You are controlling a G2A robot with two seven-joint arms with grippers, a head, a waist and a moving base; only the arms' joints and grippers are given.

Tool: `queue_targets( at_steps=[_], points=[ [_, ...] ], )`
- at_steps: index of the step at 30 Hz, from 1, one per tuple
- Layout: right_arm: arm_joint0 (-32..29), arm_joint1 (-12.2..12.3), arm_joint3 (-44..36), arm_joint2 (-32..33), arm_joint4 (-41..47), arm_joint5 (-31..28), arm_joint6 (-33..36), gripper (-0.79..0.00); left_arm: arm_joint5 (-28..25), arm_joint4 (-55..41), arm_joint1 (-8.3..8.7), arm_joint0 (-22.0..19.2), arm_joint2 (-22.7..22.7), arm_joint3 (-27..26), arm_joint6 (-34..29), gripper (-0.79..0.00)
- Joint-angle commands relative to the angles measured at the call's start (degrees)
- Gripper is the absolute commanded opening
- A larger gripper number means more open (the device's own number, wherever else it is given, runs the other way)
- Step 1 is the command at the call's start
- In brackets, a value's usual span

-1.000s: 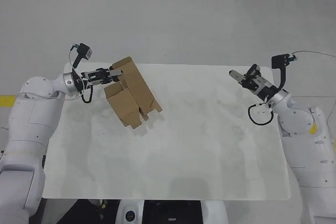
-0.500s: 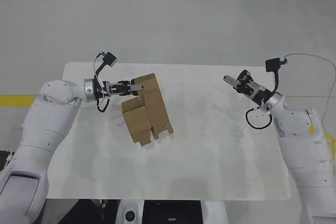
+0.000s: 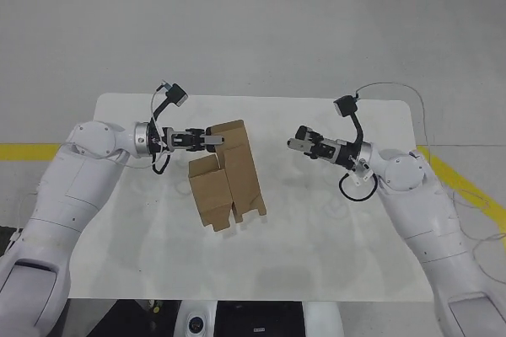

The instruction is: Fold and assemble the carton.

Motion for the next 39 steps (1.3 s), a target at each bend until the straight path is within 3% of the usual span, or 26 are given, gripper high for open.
queue_targets(
  at_steps=[1, 12, 14, 18, 21, 25, 29, 33, 34, 35, 36, 37, 39],
  points=[
    [0.99, -0.6, 0.88, -2.2, 2.5, -1.04, 1.59, 0.0, 0.46, -1.55, 0.1, 0.21, 0.37, -0.2, -0.45, -0.785],
    [6.37, -3.96, 7.47, -11.28, 12.5, -3.29, 8.15, -0.006, 1.15, -4.83, 0.32, 0.9, 2.25, -2.21, -1.14, -0.785],
    [7.02, -4.38, 8.46, -12.18, 13.37, -3.3, 9.0, -0.102, 1.31, -5.21, 0.33, 0.81, 2.46, -2.32, -1.3, -0.785],
    [8.07, -5.08, 9.85, -13.64, 14.49, -3.27, 10.82, -0.219, 1.43, -5.72, 0.34, 0.57, 2.86, -2.33, -1.42, -0.785],
    [8.64, -5.5, 10.65, -14.38, 15.09, -3.29, 11.64, -0.406, 1.44, -5.81, 0.31, 0.43, 3.26, -2.42, -1.43, -0.785],
    [9.26, -5.96, 11.7, -15.05, 15.52, -3.51, 12.46, -0.471, 1.42, -5.71, 0.35, 0.33, 3.73, -2.43, -1.41, -0.785],
    [9.67, -6.28, 12.4, -15.55, 15.86, -3.36, 12.61, -0.597, 1.42, -5.73, 0.41, 0.19, 4.03, -2.37, -1.41, -0.785],
    [9.83, -6.48, 12.7, -15.9, 16.77, -3.26, 12.71, -0.779, 1.02, -5.81, 0.58, 0.28, 4.14, -2.97, -1.01, -0.785],
    [9.74, -6.53, 12.73, -15.94, 17.33, -3.29, 12.68, -0.785, 0.84, -5.81, 0.65, 0.31, 4.11, -3.09, -0.84, -0.767],
    [9.73, -6.57, 12.75, -16.01, 17.61, -3.26, 12.71, -0.785, 0.67, -5.92, 0.71, 0.37, 4.07, -3.2, -0.66, -0.517],
    [9.75, -6.59, 12.78, -16.08, 17.7, -3.23, 12.74, -0.785, 0.48, -5.9, 0.78, 0.4, 4.0, -3.29, -0.47, -0.071],
    [9.73, -6.61, 12.8, -16.14, 17.89, -3.21, 12.76, -0.785, 0.27, -5.87, 0.86, 0.4, 3.93, -3.41, -0.26, 0.0],
    [9.66, -6.66, 12.83, -16.2, 18.31, -3.23, 12.74, -0.785, -0.06, -6.16, 0.99, 0.17, 3.56, -2.99, 0.07, 0.0]
  ],
)
